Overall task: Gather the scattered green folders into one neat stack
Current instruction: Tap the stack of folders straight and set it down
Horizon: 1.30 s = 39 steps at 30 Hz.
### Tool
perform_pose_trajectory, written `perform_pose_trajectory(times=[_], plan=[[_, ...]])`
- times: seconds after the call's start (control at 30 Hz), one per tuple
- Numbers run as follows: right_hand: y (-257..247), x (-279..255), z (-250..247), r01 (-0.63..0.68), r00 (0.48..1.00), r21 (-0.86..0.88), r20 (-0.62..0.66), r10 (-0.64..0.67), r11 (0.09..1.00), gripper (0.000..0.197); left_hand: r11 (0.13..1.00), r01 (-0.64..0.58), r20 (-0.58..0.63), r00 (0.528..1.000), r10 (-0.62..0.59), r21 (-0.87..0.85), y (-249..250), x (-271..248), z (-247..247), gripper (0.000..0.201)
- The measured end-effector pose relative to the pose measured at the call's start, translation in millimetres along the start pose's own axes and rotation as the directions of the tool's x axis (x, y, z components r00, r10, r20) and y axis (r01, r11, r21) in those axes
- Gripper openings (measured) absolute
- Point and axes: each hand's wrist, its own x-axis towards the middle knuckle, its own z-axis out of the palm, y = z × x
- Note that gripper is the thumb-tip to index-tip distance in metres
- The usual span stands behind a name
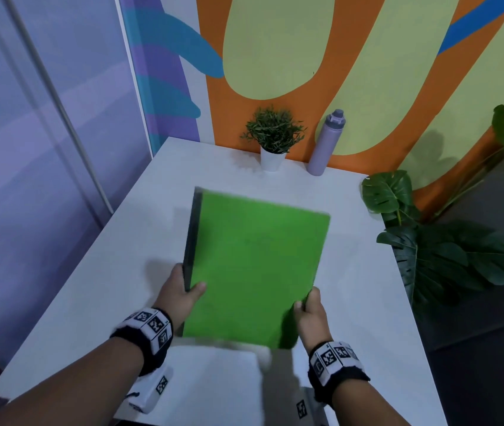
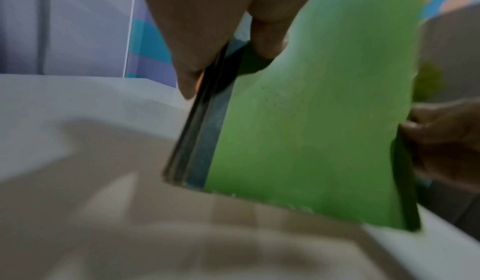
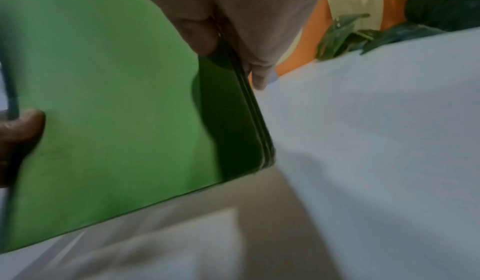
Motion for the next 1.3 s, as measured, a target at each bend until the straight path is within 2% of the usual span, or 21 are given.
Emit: perform_pose_trajectory(times=[0.07,0.13,0.23,0.3,0.4,0.47,0.5,0.57,0.6,0.67,0.7,0.77,0.83,0.87,0.93,1.0,1.13,1.23,1.3], plan=[[-7,5,-7,-0.027,1.000,0.056,0.000,0.027,0.998,0.020,0.999,0.050,0.040,0.998,-0.050,-0.003,6,2,-1,0.045],[-10,9,-10,-0.079,0.997,0.138,0.009,0.078,0.987,0.030,0.995,0.098,0.080,0.992,-0.097,0.002,7,6,-3,0.056],[-5,12,-13,-0.216,0.974,0.316,0.135,0.182,0.924,0.032,0.983,0.184,0.108,0.977,-0.183,0.003,3,8,-5,0.073],[-4,8,-15,-0.289,0.951,0.351,0.209,0.227,0.891,0.029,0.978,0.210,0.140,0.968,-0.208,-0.001,-2,8,-6,0.081],[-3,8,-20,-0.324,0.940,0.357,0.223,0.257,0.876,0.033,0.968,0.224,0.230,0.954,-0.194,-0.112,-4,6,-8,0.103],[-3,13,-24,-0.341,0.938,0.378,0.202,0.283,0.860,0.033,0.936,0.237,0.284,0.945,-0.161,-0.260,-1,5,-11,0.092],[-4,17,-25,-0.358,0.933,0.411,0.193,0.304,0.838,0.032,0.892,0.286,0.311,0.934,-0.178,-0.349,0,6,-13,0.083],[-7,26,-25,-0.405,0.914,0.481,0.176,0.366,0.778,0.031,0.751,0.380,0.371,0.908,-0.193,-0.540,0,9,-16,0.076],[-8,31,-23,-0.422,0.904,0.509,0.168,0.394,0.751,0.034,0.646,0.410,0.383,0.903,-0.193,-0.643,2,9,-16,0.071],[9,52,-12,-0.430,0.893,0.536,0.132,0.431,0.727,0.047,0.464,0.433,0.399,0.900,-0.175,-0.773,12,5,-11,0.066],[23,66,-5,-0.426,0.892,0.544,0.118,0.437,0.723,0.052,0.430,0.437,0.405,0.899,-0.167,-0.790,16,4,-5,0.067],[36,85,10,-0.416,0.894,0.542,0.098,0.436,0.730,0.058,0.485,0.431,0.419,0.897,-0.140,-0.761,28,-3,9,0.052],[2,73,20,-0.432,0.889,0.544,0.120,0.442,0.719,0.056,0.516,0.422,0.394,0.903,-0.170,-0.746,37,-6,24,0.037],[-20,64,23,-0.427,0.891,0.546,0.117,0.440,0.721,0.050,0.507,0.422,0.369,0.906,-0.207,-0.752,38,-6,28,0.034],[-49,52,25,-0.377,0.921,0.549,0.135,0.366,0.745,0.032,0.478,0.409,0.315,0.911,-0.267,-0.777,31,0,32,0.044],[-55,48,27,-0.310,0.951,0.481,0.173,0.258,0.820,0.023,0.495,0.391,0.266,0.914,-0.305,-0.776,23,5,26,0.037],[-30,56,30,-0.158,0.975,0.117,0.173,0.136,0.981,0.029,0.519,0.389,0.170,0.892,-0.419,-0.761,6,28,7,0.015],[-2,61,29,-0.100,0.981,-0.148,0.151,0.123,0.984,0.032,0.544,0.397,0.103,0.865,-0.490,-0.739,-8,54,-4,0.012],[12,63,31,-0.091,0.973,-0.248,0.183,0.138,0.965,0.031,0.573,0.384,0.058,0.862,-0.504,-0.724,-17,77,-8,0.026]])
